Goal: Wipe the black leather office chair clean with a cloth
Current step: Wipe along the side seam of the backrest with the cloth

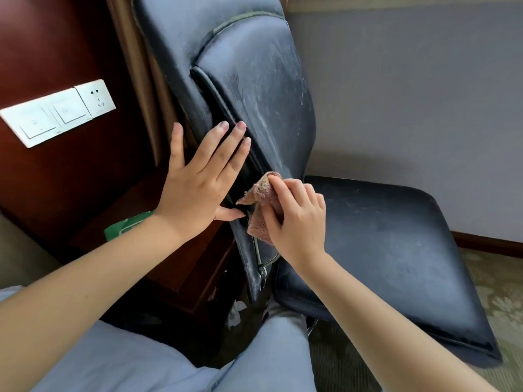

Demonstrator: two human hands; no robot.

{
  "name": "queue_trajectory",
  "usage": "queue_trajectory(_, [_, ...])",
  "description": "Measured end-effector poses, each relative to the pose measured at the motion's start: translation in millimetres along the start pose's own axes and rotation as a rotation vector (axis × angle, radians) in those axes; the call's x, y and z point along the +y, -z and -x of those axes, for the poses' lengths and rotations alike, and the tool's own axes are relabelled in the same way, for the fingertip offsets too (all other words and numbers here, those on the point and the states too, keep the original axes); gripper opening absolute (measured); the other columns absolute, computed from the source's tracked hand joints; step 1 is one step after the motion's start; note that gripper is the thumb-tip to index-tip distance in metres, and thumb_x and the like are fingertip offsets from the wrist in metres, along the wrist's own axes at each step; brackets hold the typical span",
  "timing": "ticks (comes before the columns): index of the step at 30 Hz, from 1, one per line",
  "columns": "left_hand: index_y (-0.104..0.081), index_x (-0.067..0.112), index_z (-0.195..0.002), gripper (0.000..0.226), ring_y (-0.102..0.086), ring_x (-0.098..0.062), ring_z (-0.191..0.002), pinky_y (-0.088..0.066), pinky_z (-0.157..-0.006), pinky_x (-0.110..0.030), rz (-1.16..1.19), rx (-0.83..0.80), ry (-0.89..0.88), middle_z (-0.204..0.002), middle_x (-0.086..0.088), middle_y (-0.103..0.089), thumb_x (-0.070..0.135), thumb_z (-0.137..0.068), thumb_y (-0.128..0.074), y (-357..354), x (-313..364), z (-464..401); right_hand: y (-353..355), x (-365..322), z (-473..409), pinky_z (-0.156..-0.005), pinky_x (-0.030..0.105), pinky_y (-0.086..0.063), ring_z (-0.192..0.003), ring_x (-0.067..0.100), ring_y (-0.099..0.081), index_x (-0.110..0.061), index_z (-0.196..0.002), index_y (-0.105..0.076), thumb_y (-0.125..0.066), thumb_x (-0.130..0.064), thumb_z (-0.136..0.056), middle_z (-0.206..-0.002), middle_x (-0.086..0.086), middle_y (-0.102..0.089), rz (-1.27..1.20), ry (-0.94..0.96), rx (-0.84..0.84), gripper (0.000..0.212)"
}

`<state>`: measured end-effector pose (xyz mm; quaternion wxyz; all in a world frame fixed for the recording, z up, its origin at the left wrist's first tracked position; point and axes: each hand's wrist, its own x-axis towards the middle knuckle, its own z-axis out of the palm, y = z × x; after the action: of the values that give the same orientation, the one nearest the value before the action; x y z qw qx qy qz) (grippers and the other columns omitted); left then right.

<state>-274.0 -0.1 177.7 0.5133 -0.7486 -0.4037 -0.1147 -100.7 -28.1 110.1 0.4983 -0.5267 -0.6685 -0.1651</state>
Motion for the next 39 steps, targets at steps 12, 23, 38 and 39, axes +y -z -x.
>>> queue_trajectory(12, [-0.03,0.016,-0.149,0.119,-0.023,-0.033,-0.139,-0.001,-0.106,-0.067,0.105,0.034,-0.023,-0.154,-0.015,-0.021,0.084,-0.056,-0.062,-9,20,7,0,9,35,-0.075,0.025,-0.03,-0.09,0.015,-0.048,-0.012,-0.11,-0.064,-0.054,-0.025,-0.081,-0.101,-0.001,-0.066,-0.033,-0.116,-0.039,0.033])
queue_trajectory(23, [-0.03,0.015,-0.149,0.119,-0.021,-0.035,-0.139,-0.005,-0.103,-0.071,0.122,0.041,-0.027,-0.154,-0.015,-0.019,0.08,-0.056,-0.064,-11,22,7,-7,32,74,-0.073,0.031,-0.039,-0.089,0.017,-0.05,-0.011,-0.111,-0.064,-0.053,-0.023,-0.083,-0.1,0.002,-0.064,0.014,-0.129,-0.118,0.032])
queue_trajectory(38, [-0.026,0.014,-0.15,0.121,-0.022,-0.034,-0.14,-0.008,-0.102,-0.073,0.109,0.034,-0.102,-0.155,-0.015,-0.018,0.077,-0.056,-0.067,-12,14,10,-8,23,58,-0.06,0.023,-0.047,-0.082,0.012,-0.052,-0.013,-0.108,-0.055,-0.056,-0.013,-0.079,-0.098,0.007,-0.06,-0.175,-0.086,-0.042,0.029])
queue_trajectory(39, [-0.026,0.013,-0.15,0.12,-0.022,-0.034,-0.14,-0.008,-0.102,-0.073,0.104,0.032,-0.099,-0.155,-0.015,-0.017,0.078,-0.056,-0.066,-12,15,10,-7,21,53,-0.063,0.026,-0.048,-0.084,0.016,-0.053,-0.008,-0.11,-0.058,-0.058,-0.009,-0.08,-0.099,0.009,-0.06,-0.17,-0.036,-0.026,0.03])
